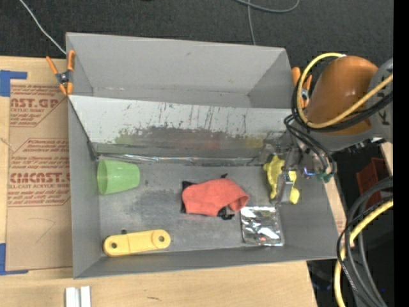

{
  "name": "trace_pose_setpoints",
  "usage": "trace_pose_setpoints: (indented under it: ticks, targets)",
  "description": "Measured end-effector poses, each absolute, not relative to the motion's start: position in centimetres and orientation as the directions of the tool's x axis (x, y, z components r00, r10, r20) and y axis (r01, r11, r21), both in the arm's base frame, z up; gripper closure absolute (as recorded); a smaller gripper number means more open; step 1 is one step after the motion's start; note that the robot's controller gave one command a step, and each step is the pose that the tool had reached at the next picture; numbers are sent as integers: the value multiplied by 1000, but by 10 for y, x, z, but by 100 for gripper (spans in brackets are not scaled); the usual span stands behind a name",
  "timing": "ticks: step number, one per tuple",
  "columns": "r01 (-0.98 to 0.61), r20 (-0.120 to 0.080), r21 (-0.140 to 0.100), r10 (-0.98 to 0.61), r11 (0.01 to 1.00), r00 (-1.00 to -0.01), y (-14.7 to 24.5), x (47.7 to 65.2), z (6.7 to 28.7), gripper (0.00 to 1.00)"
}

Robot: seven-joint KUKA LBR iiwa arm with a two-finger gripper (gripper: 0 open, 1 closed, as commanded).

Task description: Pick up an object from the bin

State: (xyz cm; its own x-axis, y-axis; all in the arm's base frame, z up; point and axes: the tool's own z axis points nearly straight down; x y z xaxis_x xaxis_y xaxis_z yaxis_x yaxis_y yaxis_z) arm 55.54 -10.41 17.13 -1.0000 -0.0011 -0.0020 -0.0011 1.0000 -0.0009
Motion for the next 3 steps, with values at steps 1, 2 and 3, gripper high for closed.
trace_pose_setpoints:
  ticks: [1,2,3]
  targets:
    - [-1,-2,-1,-1,1000,-1000,-104,555,171,0]
    - [47,-7,0,47,999,-999,-69,541,88,0]
    - [121,-2,0,121,993,-993,-48,546,75,0]
